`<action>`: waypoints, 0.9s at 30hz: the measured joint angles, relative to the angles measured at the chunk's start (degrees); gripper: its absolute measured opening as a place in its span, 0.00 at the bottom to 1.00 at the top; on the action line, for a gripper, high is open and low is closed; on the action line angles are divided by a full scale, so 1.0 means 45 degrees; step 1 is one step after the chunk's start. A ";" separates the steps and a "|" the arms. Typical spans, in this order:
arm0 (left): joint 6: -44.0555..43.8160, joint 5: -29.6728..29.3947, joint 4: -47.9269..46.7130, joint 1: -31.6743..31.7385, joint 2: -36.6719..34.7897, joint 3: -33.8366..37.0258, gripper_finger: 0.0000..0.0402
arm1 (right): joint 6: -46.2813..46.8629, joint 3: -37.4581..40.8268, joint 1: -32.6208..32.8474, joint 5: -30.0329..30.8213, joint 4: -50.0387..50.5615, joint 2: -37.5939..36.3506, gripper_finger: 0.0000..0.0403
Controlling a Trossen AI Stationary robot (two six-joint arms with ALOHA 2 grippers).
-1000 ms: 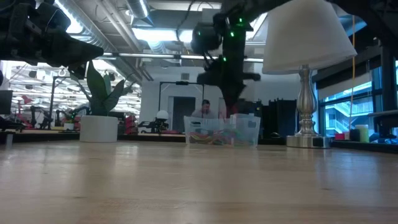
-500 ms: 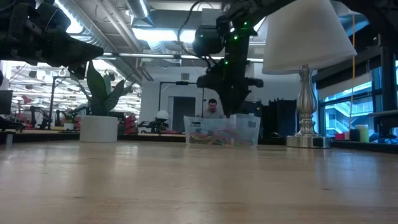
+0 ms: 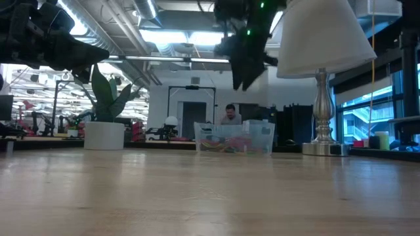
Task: Pick and place rubber bands into bin
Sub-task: Return to Home Position
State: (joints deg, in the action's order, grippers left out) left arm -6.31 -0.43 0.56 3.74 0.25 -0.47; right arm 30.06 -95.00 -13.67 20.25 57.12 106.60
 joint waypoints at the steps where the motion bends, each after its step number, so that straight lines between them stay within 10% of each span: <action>1: 0.0000 0.0000 -0.0001 -0.0001 0.0000 -0.0002 0.02 | -0.0341 0.0010 0.0207 0.0202 -0.0082 -0.0135 0.39; 7: -0.0005 0.0000 -0.0005 0.0003 0.0000 0.0000 0.02 | -0.2087 0.2782 0.1567 0.0537 -0.3582 -0.2007 0.32; 17: 0.0000 0.0000 0.0000 -0.0002 0.0000 0.0000 0.02 | -0.6715 1.1368 0.3104 -0.4000 -1.3323 -0.7322 0.15; 27: -0.0002 -0.0005 0.0000 0.0003 0.0000 0.0000 0.01 | -0.7725 1.6100 0.3190 -0.5882 -1.6251 -0.9710 0.02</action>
State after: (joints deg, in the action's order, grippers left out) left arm -6.32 -0.45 0.56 3.75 0.25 -0.47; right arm -4.71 -22.55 0.69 -6.22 -16.01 62.91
